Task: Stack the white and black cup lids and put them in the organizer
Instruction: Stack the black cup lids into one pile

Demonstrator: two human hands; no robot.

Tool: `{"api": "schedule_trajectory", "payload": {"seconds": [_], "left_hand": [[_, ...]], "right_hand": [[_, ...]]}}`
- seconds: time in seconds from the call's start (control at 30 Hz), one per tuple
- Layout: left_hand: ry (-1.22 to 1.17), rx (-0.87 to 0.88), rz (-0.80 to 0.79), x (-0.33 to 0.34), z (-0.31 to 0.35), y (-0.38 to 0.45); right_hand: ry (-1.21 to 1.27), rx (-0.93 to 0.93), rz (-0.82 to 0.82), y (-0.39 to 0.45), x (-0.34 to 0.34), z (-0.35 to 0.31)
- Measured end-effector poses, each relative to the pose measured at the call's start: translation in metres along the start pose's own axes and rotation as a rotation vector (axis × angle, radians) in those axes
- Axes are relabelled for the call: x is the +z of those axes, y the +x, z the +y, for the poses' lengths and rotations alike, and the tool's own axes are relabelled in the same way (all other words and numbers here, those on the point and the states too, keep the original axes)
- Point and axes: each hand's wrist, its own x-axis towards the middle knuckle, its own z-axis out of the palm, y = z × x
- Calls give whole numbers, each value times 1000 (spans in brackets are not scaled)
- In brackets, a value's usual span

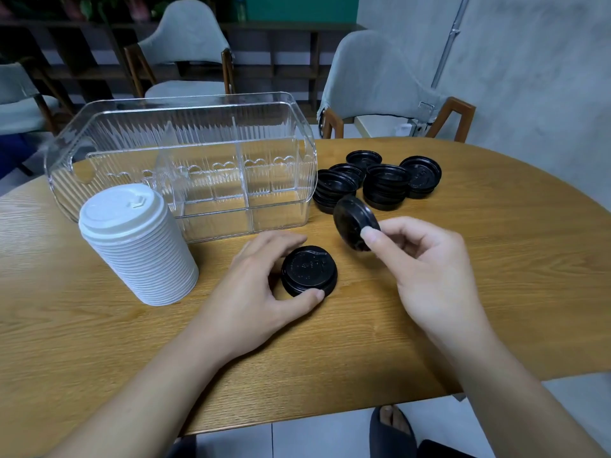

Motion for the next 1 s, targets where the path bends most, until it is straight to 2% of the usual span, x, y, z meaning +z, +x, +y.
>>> {"api": "schedule_trajectory", "payload": {"seconds": [0.17, 0.4, 0.53, 0.63, 0.7, 1.0], "left_hand": [[-87, 55, 116, -4, 12, -1], [-223, 119, 221, -4, 14, -1], [-193, 124, 245, -4, 12, -1], [-108, 92, 234, -4, 11, -1], [-32, 82, 213, -3, 10, -1], [98, 10, 136, 0, 2, -1]], "right_hand": [[284, 176, -91, -3, 15, 0], [466, 277, -267, -7, 30, 2], [293, 202, -222, -7, 28, -1], [-46, 17, -158, -8, 26, -5], [-219, -72, -196, -10, 29, -4], [-398, -33, -261, -6, 33, 11]]}}
